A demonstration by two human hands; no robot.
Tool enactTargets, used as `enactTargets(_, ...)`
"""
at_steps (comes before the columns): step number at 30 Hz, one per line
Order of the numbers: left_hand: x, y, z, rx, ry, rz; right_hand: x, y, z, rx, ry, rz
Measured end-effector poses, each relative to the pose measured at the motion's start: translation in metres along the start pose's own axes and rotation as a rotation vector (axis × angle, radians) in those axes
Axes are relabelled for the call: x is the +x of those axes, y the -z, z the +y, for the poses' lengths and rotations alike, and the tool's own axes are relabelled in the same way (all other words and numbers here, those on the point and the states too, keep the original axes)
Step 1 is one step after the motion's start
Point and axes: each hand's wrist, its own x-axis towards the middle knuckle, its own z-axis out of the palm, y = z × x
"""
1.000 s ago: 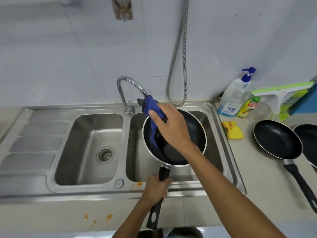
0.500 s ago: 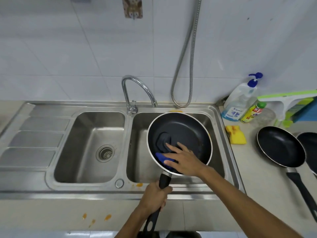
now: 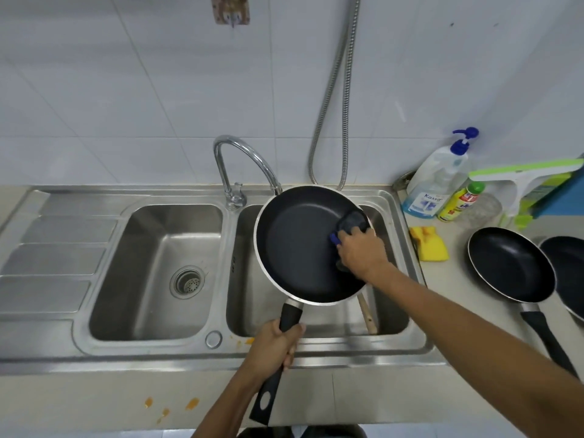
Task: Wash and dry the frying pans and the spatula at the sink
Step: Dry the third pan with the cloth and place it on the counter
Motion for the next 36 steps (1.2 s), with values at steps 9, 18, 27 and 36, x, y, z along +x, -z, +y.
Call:
enactTargets(9,-0.004,-0.009,-0.001,0.1,0.111,-0.123,-0.031,0.019,-0.117,1.072,-0.105,-0.071)
enactTargets(18,0.005,-0.011,0.023,0.081,0.053,-0.11,-0.011,0.034,-0.106,0.874,0.197,0.14)
enactTargets(27,0.009,-0.011,0.021,0.109,0.115,-0.149,0.002,0.009,-0.102,0.546,0.28,0.288)
enactTargets(36,0.001,-0.007,0.026,-0.008,0.073,-0.059,0.08,0.012,0.033,0.242,-0.128,0.374)
